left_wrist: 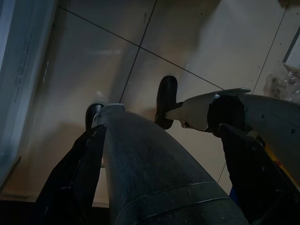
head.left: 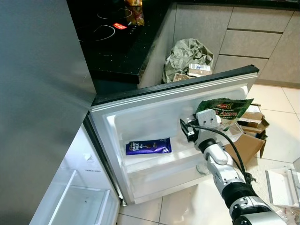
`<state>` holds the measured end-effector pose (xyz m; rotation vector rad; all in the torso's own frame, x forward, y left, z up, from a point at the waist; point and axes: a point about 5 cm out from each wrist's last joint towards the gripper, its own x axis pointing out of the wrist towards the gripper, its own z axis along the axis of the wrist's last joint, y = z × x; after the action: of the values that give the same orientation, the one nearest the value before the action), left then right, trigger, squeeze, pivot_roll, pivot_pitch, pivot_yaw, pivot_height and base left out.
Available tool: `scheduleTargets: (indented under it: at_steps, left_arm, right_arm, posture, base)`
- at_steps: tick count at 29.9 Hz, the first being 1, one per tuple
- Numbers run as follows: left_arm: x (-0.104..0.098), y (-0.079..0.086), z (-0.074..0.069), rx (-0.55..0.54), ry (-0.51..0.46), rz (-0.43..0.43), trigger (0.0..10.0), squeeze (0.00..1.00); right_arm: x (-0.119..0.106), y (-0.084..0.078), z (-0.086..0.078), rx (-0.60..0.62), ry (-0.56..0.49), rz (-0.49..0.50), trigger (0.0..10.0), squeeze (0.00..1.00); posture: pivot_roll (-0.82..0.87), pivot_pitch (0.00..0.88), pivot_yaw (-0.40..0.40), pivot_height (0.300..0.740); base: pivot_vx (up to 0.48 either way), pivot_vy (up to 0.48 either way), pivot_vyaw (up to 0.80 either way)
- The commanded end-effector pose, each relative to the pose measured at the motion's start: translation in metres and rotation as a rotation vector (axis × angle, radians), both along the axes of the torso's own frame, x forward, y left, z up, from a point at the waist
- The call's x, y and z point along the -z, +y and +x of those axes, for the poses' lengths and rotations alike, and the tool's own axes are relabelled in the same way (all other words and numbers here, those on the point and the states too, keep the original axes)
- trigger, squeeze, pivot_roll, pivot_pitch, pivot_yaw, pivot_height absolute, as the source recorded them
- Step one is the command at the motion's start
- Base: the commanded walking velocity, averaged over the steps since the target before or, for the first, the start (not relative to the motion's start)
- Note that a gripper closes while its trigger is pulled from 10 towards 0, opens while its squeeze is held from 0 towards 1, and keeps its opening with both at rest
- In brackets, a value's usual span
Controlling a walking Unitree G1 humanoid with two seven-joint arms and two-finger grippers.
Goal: Restocking fridge
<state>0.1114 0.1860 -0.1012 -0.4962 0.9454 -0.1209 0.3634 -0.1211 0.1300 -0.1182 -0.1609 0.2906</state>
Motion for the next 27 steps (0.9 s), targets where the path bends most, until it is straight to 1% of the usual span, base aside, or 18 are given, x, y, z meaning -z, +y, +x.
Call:
scheduleTargets:
  at_steps: [1,4,6,8,9,10,11,12,13,14,16,17,18,19,20,23,27]
  left_arm:
    - [0.007,0.001,-0.024,0.012,0.091,-0.003,10.0,0.0]
    - [0.007,0.0,-0.024,0.014,0.09,-0.004,10.0,0.0]
    - [0.007,0.0,-0.024,0.014,0.089,-0.005,10.0,0.0]
    - [0.007,0.0,-0.024,0.014,0.089,-0.004,10.0,0.0]
    - [0.007,0.0,-0.024,0.014,0.089,-0.004,10.0,0.0]
    - [0.007,0.0,-0.024,0.015,0.09,-0.004,10.0,0.0]
    - [0.007,0.0,-0.024,0.015,0.09,-0.003,10.0,0.0]
    - [0.007,0.0,-0.024,0.015,0.091,-0.002,10.0,0.0]
    - [0.007,0.001,-0.024,0.015,0.091,-0.001,10.0,0.0]
    - [0.007,0.001,-0.024,0.014,0.091,0.0,10.0,0.0]
    - [0.007,0.001,-0.024,0.013,0.091,0.0,10.0,0.0]
    - [0.007,0.001,-0.024,0.013,0.092,0.0,10.0,0.0]
    - [0.007,0.001,-0.024,0.013,0.092,0.0,10.0,0.0]
    - [0.007,0.001,-0.025,0.013,0.092,-0.001,10.0,0.0]
    - [0.007,0.001,-0.025,0.013,0.092,-0.001,10.0,0.0]
    - [0.007,-0.001,-0.024,0.013,0.092,-0.004,10.0,0.0]
    - [0.007,-0.001,-0.024,0.014,0.091,-0.004,10.0,0.0]
  right_arm:
    - [0.003,0.0,-0.002,-0.001,0.001,0.011,0.0,0.0]
    - [0.006,0.002,-0.004,-0.02,0.014,0.023,0.0,0.0]
    - [0.008,0.005,-0.006,-0.044,0.017,0.034,0.5,0.0]
    - [0.007,0.007,-0.006,-0.054,0.014,0.04,0.7,0.0]
    - [0.007,0.007,-0.006,-0.06,0.012,0.043,1.8,0.0]
    - [0.006,0.009,-0.007,-0.076,0.006,0.036,2.6,0.0]
    - [0.005,0.011,-0.007,-0.087,0.002,0.03,2.6,0.0]
    - [0.004,0.011,-0.007,-0.096,-0.005,0.019,7.1,0.0]
    - [0.003,0.012,-0.007,-0.101,-0.009,0.012,7.1,0.0]
    - [0.003,0.011,-0.007,-0.101,-0.01,-0.001,10.0,0.0]
    - [0.003,0.011,-0.007,-0.1,-0.011,-0.009,10.0,0.0]
    - [0.002,0.008,-0.006,-0.093,-0.011,-0.017,10.0,0.23]
    - [0.002,0.008,-0.006,-0.093,-0.011,-0.017,10.0,0.23]
    - [0.0,0.005,-0.005,-0.085,-0.018,-0.016,10.0,0.45]
    - [0.0,0.005,-0.005,-0.085,-0.018,-0.016,10.0,0.45]
    - [-0.005,0.002,-0.003,-0.075,-0.035,-0.009,10.0,0.56]
    - [-0.01,0.0,-0.003,-0.076,-0.052,-0.004,10.0,0.59]
  posture:
    - [-0.12,0.151,-0.011,0.74]
    - [-0.12,0.15,-0.012,0.74]
    - [-0.12,0.15,-0.012,0.74]
    - [-0.12,0.15,-0.012,0.74]
    - [-0.12,0.15,-0.012,0.74]
    - [-0.12,0.15,-0.012,0.74]
    - [-0.12,0.15,-0.012,0.74]
    - [-0.12,0.154,-0.013,0.74]
    - [-0.12,0.154,-0.013,0.74]
    - [-0.12,0.154,-0.013,0.74]
    - [-0.12,0.154,-0.013,0.74]
    - [-0.12,0.154,-0.013,0.74]
    - [-0.12,0.154,-0.013,0.74]
    - [-0.12,0.154,-0.013,0.74]
    - [-0.12,0.154,-0.013,0.74]
    - [-0.13,0.152,-0.013,0.74]
    - [-0.13,0.152,-0.013,0.74]
  base:
    - [0.0,0.0,0.0]
    - [0.0,0.0,0.0]
    - [0.0,0.0,0.0]
    - [0.0,0.0,0.0]
    - [0.0,0.0,0.0]
    - [0.0,0.0,0.0]
    - [0.0,0.0,0.0]
    - [0.0,0.0,0.0]
    - [0.0,0.0,0.0]
    - [0.0,0.0,0.0]
    - [0.0,0.0,0.0]
    - [0.0,0.0,0.0]
    - [0.0,0.0,0.0]
    - [0.0,0.0,0.0]
    - [0.0,0.0,0.0]
    - [0.0,0.0,0.0]
    - [0.0,0.0,0.0]
